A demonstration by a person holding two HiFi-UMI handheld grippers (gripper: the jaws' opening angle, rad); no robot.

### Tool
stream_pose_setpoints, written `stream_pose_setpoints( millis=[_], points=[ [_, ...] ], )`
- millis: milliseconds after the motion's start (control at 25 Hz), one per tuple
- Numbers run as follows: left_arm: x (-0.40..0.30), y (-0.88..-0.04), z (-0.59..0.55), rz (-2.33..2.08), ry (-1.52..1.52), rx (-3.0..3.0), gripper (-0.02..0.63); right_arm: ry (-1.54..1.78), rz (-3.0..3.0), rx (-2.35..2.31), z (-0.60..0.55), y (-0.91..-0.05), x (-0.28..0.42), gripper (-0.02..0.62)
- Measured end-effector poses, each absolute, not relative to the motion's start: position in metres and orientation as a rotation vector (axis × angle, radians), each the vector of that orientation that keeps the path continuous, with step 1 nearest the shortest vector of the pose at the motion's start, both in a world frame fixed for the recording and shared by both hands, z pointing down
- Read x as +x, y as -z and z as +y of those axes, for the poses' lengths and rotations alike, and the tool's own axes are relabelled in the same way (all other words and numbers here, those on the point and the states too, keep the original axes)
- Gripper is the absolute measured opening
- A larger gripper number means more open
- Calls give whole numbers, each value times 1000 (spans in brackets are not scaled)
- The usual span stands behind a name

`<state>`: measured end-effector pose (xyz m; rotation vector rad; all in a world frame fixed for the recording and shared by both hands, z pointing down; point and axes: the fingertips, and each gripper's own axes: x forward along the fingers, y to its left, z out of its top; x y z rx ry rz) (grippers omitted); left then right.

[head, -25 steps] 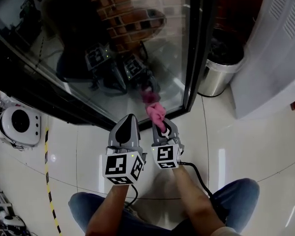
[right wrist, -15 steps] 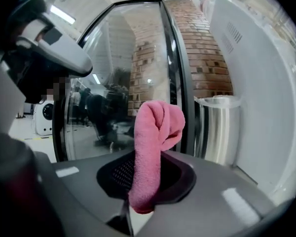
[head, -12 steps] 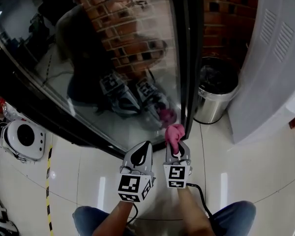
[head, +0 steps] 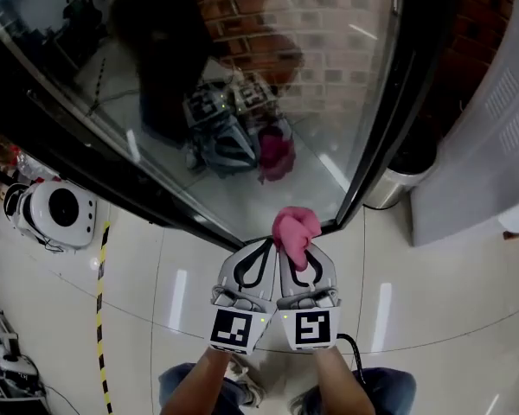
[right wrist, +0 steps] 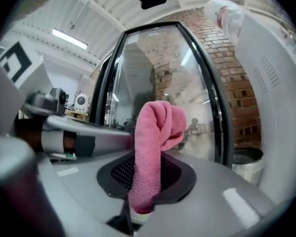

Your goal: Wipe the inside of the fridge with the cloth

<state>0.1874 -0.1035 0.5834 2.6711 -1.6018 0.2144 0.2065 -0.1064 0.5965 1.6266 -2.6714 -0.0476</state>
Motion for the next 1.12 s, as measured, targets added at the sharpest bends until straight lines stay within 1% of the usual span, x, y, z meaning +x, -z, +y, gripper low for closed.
stream_pose_setpoints(
  millis=[160,360,560,720,960,1120],
  points=[
    [166,-517,-79,-1645,-139,2571,8,40,-2693,1534,-90,-516,196,63],
    [157,-420,-51,-1678,-131,2537,8,10,-2725,1494,-61,-416,190,63],
    [170,-329,-17,-1654,-136,2478,8,-16,-2723,1426,-23,-319,198,63],
    [186,-253,13,-1671,-76,2434,8,0,-2749,1301,11,-245,207,63],
    [192,-173,72,-1653,-39,2420,8,-31,-2757,1264,68,-163,216,63],
    [172,-132,111,-1684,-57,2418,9,-70,-2783,1277,116,-125,207,63]
  ],
)
